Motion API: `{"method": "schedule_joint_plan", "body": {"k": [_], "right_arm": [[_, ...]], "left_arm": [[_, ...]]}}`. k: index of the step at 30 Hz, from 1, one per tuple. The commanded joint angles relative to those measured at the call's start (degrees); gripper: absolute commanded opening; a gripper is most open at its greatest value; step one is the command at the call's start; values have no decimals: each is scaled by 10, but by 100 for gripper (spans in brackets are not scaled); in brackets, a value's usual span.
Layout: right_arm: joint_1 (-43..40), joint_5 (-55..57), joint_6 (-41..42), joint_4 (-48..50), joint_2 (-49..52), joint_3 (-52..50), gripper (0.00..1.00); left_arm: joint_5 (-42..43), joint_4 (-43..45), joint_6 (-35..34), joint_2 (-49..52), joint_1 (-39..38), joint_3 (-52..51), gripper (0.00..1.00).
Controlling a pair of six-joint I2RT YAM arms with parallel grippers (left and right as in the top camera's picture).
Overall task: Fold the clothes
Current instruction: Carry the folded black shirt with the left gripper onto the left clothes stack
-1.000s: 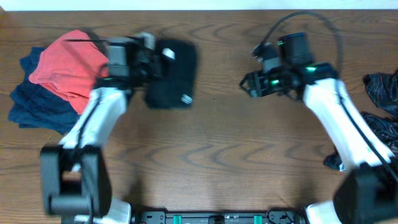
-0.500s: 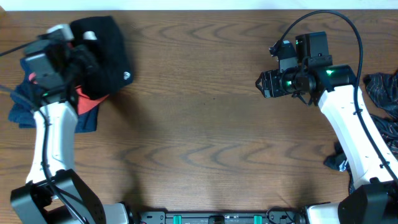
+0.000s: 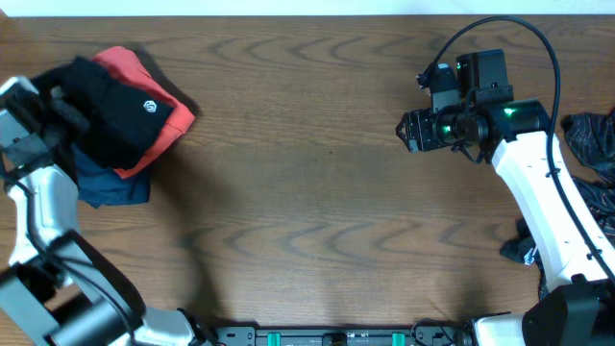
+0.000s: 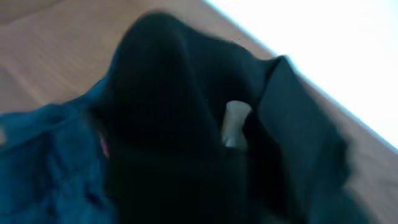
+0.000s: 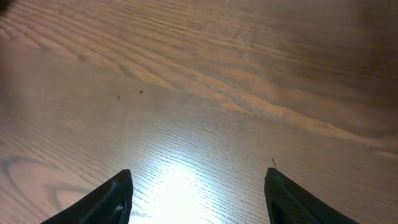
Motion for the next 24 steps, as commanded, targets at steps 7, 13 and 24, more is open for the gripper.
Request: {"method": "schedule_joint_plan", "body": {"k": [7,13,24], "right_arm": [[-4,2,4,-15,2,-1,66],[-4,2,4,-13,2,-1,66],[-4,2,4,-12,2,-1,66]], "left_arm": [[11,44,-25,29,69,3,99],[141,120,-65,-33,86,6,98],[212,64,-18,-45,-29,5,87]]}}
